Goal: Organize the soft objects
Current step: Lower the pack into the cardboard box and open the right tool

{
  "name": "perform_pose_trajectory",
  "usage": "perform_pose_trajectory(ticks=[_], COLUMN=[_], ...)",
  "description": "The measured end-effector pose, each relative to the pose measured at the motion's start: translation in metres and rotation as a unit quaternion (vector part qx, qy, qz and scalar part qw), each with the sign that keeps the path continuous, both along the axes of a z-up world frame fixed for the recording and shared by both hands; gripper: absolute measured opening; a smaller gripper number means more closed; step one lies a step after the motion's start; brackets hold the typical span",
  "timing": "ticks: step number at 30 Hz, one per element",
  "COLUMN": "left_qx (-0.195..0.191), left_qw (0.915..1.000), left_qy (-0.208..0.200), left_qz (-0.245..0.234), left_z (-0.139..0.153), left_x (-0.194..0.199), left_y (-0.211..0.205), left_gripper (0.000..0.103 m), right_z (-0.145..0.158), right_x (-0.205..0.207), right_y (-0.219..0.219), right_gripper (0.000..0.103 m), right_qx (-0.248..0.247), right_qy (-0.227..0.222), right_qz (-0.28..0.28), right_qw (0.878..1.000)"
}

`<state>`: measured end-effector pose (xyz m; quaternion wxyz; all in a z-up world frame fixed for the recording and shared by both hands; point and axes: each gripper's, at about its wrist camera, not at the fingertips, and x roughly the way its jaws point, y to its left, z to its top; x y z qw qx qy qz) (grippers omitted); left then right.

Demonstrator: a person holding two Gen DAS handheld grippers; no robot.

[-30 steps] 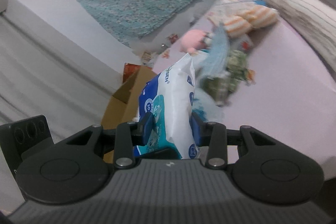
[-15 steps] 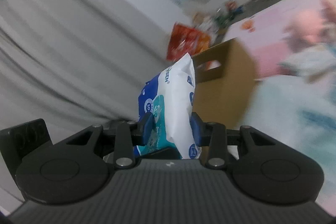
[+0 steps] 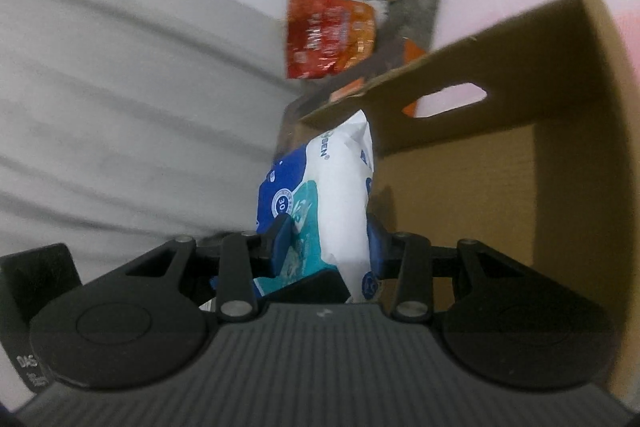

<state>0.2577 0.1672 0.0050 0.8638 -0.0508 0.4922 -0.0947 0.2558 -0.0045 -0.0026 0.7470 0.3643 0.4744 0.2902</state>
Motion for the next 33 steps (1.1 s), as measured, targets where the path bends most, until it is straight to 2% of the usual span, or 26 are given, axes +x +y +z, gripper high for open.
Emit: perform_pose_trajectory(ticks=[5, 7, 13, 16, 19, 23, 28, 33], left_qx=[0.021, 0.049, 0.134, 0.137, 0.137, 0.132, 0.116, 0.09], left_qw=[0.9995, 0.9986, 0.9909, 0.9904, 0.9903, 0.9906, 0.9916, 0.9939], left_qy=[0.021, 0.013, -0.002, -0.01, -0.017, -0.024, -0.033, -0.028], left_qz=[0.01, 0.016, 0.016, 0.014, 0.021, 0.03, 0.048, 0.056], left_z=[-0.022, -0.027, -0.036, -0.032, -0.026, -0.014, 0.003, 0.01], left_x=[0.026, 0.03, 0.03, 0.028, 0.028, 0.025, 0.014, 0.001], left_y=[0.008, 0.005, -0.005, -0.007, -0.009, -0.01, -0.008, -0.005], left_gripper=[0.082, 0.082, 0.081, 0.082, 0.082, 0.082, 0.084, 0.084], right_z=[-0.03, -0.043, -0.076, -0.084, -0.075, -0.066, -0.048, -0.017], right_x=[0.006, 0.007, 0.007, 0.004, -0.002, -0.01, -0.024, -0.044], right_y=[0.014, 0.015, 0.024, 0.024, 0.026, 0.024, 0.014, -0.007], right_gripper=[0.038, 0.038, 0.045, 0.044, 0.044, 0.044, 0.044, 0.044], right_qx=[0.01, 0.039, 0.045, 0.063, 0.056, 0.072, 0.099, 0.119], right_qy=[0.031, 0.041, 0.078, 0.09, 0.069, 0.053, 0.03, 0.001], right_qz=[-0.05, -0.069, -0.097, -0.102, -0.103, -0.106, -0.112, -0.109], right_qw=[0.998, 0.996, 0.991, 0.989, 0.991, 0.99, 0.988, 0.987])
